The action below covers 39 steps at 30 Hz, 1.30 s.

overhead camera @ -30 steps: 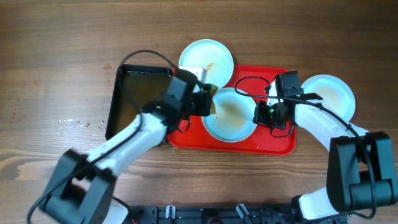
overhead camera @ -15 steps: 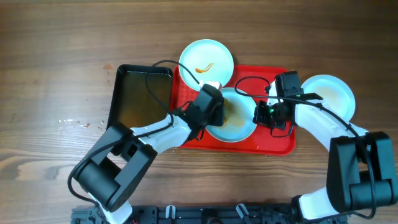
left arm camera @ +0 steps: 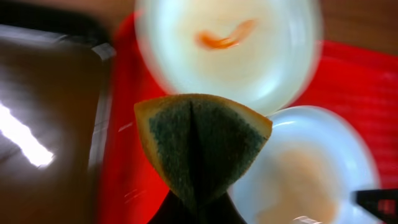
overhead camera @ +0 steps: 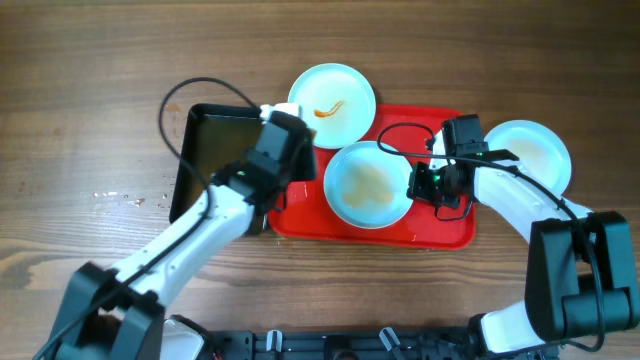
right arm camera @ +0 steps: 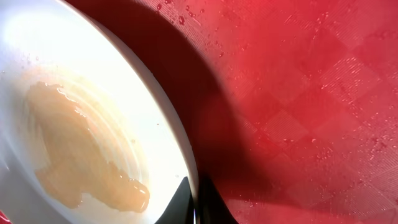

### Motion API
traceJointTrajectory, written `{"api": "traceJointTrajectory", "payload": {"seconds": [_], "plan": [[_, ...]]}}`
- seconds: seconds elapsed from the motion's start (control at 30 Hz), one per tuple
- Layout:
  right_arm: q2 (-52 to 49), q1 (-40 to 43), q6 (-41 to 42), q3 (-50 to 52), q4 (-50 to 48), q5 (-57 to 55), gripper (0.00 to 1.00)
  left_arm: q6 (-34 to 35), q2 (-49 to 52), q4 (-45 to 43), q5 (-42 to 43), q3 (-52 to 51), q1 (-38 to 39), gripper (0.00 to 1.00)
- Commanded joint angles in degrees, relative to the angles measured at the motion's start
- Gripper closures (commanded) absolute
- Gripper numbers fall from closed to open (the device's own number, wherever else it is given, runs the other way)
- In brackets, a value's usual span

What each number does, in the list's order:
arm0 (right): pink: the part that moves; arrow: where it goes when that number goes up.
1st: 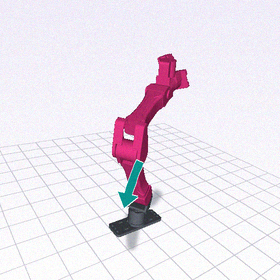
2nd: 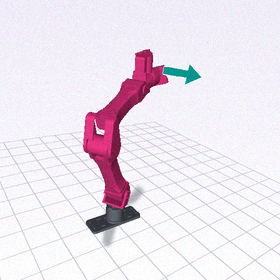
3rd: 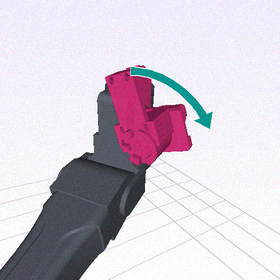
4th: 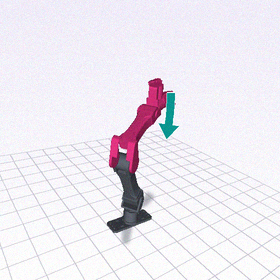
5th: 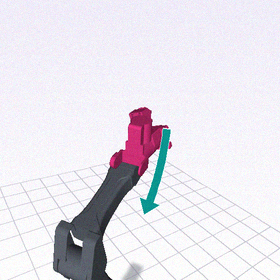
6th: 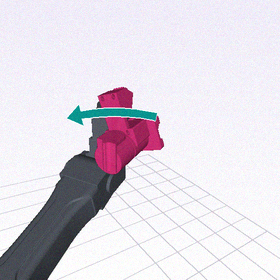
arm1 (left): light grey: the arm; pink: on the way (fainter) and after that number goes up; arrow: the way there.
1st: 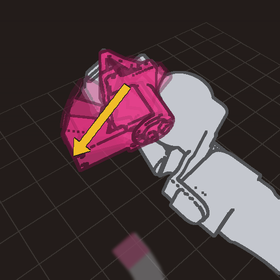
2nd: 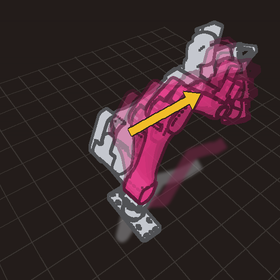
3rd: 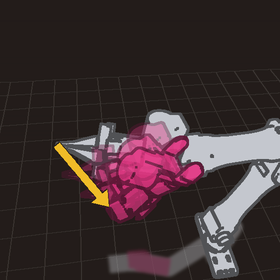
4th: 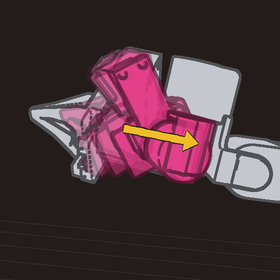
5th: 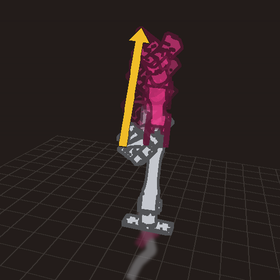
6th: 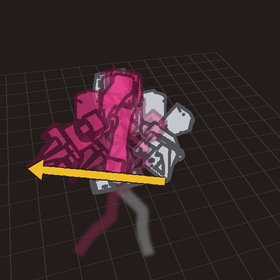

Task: Clean dirty plates on tray and stack at the side
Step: 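Return the sponge to the black tray with left gripper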

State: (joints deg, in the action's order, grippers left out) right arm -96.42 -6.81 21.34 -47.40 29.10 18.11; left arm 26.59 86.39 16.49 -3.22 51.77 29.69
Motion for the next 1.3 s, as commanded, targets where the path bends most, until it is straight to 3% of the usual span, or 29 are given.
{"api": "traceJointTrajectory", "payload": {"seconds": [0.0,0.13,0.3,0.33,0.37,0.43,0.57,0.67,0.73,0.8,1.0,1.07,1.1,1.27], "plan": [[-2.3,0.2,-0.4,1.7,-0.6,-6.5,0.96,-1.2,-2.2,7.7,-0.9,0.0,-7.8,0.96],[-2.3,0.2,-0.3,1.7,-0.6,-6.4,0.96,-10.9,1.7,13.2,-0.9,0.0,-13.7,0.96],[-2.3,0.2,-0.4,1.7,0.1,-6.4,0.96,-11.4,8.7,12.4,1.7,0.0,-15.0,0.96],[-2.3,0.2,-0.3,1.7,0.2,-6.4,0.96,-11.4,10.6,12.4,1.9,0.0,-15.0,0.92],[-2.3,0.2,-0.3,1.7,0.3,-6.4,0.96,-11.4,11.7,12.4,1.9,0.0,-15.0,0.82],[-2.3,0.2,-0.3,1.7,0.4,-6.4,0.96,-11.4,13.3,12.5,1.8,0.0,-15.0,0.50],[-2.3,0.2,-0.3,1.7,0.3,-6.4,0.96,-11.4,13.4,14.2,1.9,0.0,-15.0,0.43],[-2.3,0.2,-0.3,1.7,0.3,-6.4,0.96,-11.1,13.4,18.4,2.6,0.0,-15.0,0.47],[-2.3,0.2,-0.3,1.7,0.3,-6.4,0.96,-11.2,13.4,19.3,6.0,0.0,-15.0,0.59],[-2.3,0.2,-0.3,1.7,0.5,-6.4,0.96,-11.2,13.4,18.9,7.3,0.0,-15.0,0.93],[-2.3,0.2,-0.3,1.7,0.5,-6.4,0.96,-11.2,13.4,17.6,5.7,0.0,-15.0,0.96],[-2.3,0.2,-0.4,1.7,0.5,-6.4,0.96,-11.2,13.3,16.5,2.1,0.0,-15.0,0.51],[-2.3,0.2,-0.3,1.7,0.5,-6.4,0.96,-11.2,13.3,15.4,1.4,0.0,-15.0,0.42],[-2.3,0.2,-0.3,1.7,0.5,-6.4,0.96,-11.2,13.4,6.6,1.4,0.0,-15.0,0.36]]}}
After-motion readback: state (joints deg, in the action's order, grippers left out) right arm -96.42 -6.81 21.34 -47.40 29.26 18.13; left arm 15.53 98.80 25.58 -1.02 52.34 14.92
